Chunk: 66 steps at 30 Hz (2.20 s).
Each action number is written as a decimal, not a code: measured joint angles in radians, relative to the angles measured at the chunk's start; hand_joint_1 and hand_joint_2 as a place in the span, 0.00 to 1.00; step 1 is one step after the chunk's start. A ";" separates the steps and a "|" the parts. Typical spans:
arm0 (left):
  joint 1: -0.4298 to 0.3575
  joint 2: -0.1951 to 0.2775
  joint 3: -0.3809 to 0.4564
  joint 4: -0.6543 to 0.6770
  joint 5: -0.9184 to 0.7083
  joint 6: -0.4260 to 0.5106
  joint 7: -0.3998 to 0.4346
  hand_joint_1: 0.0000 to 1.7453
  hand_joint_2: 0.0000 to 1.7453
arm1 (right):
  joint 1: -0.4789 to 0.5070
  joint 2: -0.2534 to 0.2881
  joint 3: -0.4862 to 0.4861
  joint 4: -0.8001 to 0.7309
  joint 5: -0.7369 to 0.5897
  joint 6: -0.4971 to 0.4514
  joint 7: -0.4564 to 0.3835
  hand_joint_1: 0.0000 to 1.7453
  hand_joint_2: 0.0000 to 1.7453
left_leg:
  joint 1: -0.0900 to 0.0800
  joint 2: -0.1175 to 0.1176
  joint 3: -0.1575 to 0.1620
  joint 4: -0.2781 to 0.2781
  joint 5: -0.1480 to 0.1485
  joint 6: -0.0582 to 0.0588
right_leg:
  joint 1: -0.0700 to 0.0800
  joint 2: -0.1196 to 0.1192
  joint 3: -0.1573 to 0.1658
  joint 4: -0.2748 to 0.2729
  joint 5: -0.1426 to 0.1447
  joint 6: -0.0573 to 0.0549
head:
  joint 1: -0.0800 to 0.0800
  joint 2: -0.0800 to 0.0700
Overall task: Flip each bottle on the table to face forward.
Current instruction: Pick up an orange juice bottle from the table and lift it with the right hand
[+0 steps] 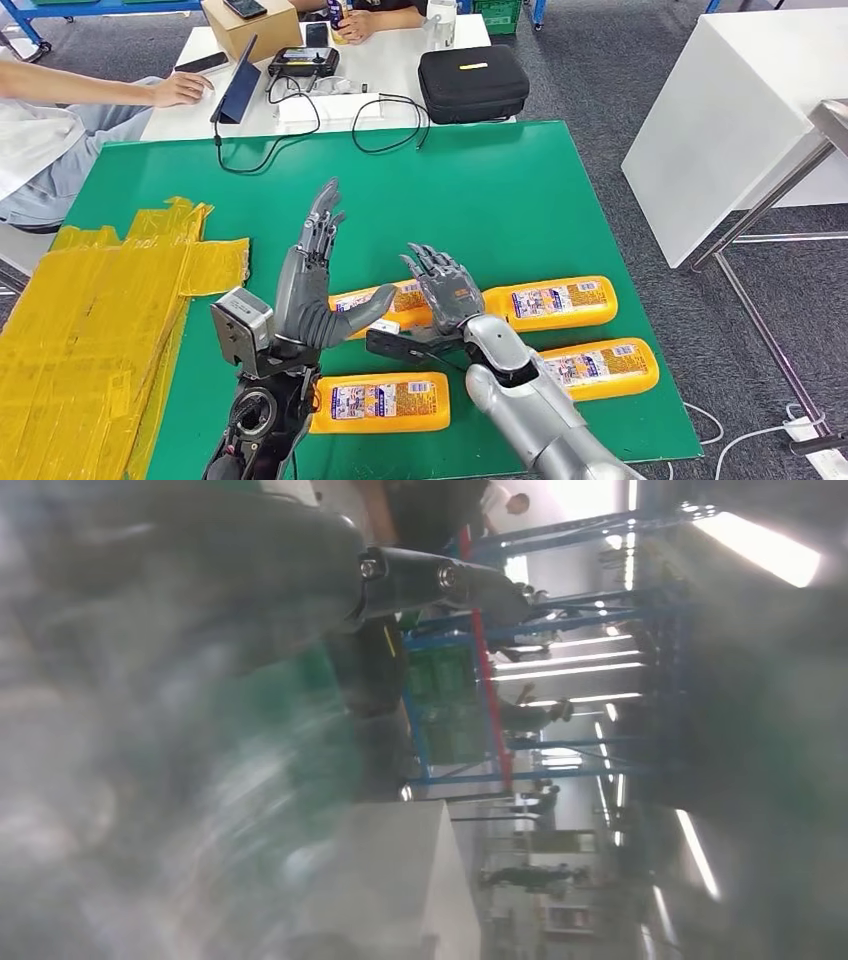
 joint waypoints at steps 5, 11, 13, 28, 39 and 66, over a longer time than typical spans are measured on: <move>-0.013 -0.008 0.000 0.037 0.014 -0.003 -0.005 0.00 1.00 | -0.070 0.019 0.008 0.125 -0.012 0.004 -0.020 0.00 1.00 | 0.000 0.000 0.000 0.000 0.000 0.000 | 0.000 0.000 0.000 0.000 0.000 0.000 | 0.000 0.000; -0.027 -0.012 0.000 0.073 0.028 -0.005 -0.013 0.00 1.00 | -0.123 0.045 0.017 0.227 -0.026 0.041 -0.050 0.25 1.00 | 0.000 0.000 0.000 0.000 0.000 0.000 | 0.000 0.000 0.000 0.000 0.000 0.000 | 0.000 0.000; -0.032 -0.015 0.000 0.085 0.034 -0.006 -0.017 0.00 1.00 | -0.136 0.053 0.019 0.256 -0.043 0.061 -0.075 0.61 1.00 | 0.000 0.000 0.000 0.000 0.000 0.000 | 0.000 0.000 0.000 0.000 0.000 0.000 | 0.000 0.000; -0.049 -0.017 -0.009 0.141 0.063 0.001 -0.036 0.00 1.00 | -0.181 0.068 0.020 0.348 -0.131 0.113 -0.145 0.84 1.00 | 0.000 0.000 0.000 0.000 0.000 0.000 | 0.000 0.000 0.000 0.000 0.000 0.000 | 0.000 0.000; -0.056 -0.017 -0.009 0.150 0.070 0.012 -0.037 0.00 1.00 | -0.184 0.067 0.016 0.363 -0.159 0.031 -0.106 1.00 1.00 | 0.000 0.000 0.000 0.000 0.000 0.000 | 0.000 0.000 0.000 0.000 0.000 0.000 | 0.000 0.000; -0.020 -0.017 0.007 0.089 0.167 0.039 -0.051 0.00 1.00 | -0.070 0.119 -0.410 0.083 -0.778 -0.081 -0.306 1.00 1.00 | 0.000 -0.003 -0.001 0.000 0.000 0.000 | 0.000 -0.002 0.000 0.000 0.000 0.000 | 0.000 0.000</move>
